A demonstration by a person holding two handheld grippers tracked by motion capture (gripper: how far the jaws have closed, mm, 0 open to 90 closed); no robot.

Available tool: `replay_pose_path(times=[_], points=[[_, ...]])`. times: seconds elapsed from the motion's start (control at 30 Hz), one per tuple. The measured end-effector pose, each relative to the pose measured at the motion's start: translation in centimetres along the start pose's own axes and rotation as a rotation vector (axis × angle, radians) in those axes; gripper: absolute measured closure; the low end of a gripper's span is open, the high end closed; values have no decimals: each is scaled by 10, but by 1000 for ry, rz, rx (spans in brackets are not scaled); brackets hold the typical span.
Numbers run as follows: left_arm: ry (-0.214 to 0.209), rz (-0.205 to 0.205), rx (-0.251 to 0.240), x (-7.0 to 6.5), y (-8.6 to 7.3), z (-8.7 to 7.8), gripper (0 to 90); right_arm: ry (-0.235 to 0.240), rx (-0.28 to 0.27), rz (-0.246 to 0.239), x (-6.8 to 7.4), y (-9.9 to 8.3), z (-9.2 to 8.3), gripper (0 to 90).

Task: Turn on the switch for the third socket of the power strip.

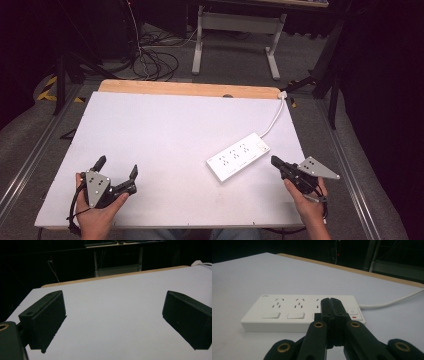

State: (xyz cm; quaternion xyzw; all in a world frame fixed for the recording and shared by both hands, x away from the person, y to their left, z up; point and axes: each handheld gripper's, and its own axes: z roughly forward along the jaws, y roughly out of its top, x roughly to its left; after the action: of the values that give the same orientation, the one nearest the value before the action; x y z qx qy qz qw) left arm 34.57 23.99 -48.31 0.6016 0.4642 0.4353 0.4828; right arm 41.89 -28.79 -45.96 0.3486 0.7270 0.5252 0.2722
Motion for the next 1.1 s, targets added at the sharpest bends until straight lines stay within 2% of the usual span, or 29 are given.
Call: replay_pose_path(times=[0.4, 0.9, 1.1], points=[[-2, 0, 1, 0, 0, 0, 58, 42, 20, -20, 9, 9, 11, 900], [-2, 1, -2, 0, 0, 0, 59, 97, 59, -81, 31, 18, 32, 900], [-7, 1, 0, 0, 0, 0, 59, 109, 73, -98, 35, 18, 36, 900]])
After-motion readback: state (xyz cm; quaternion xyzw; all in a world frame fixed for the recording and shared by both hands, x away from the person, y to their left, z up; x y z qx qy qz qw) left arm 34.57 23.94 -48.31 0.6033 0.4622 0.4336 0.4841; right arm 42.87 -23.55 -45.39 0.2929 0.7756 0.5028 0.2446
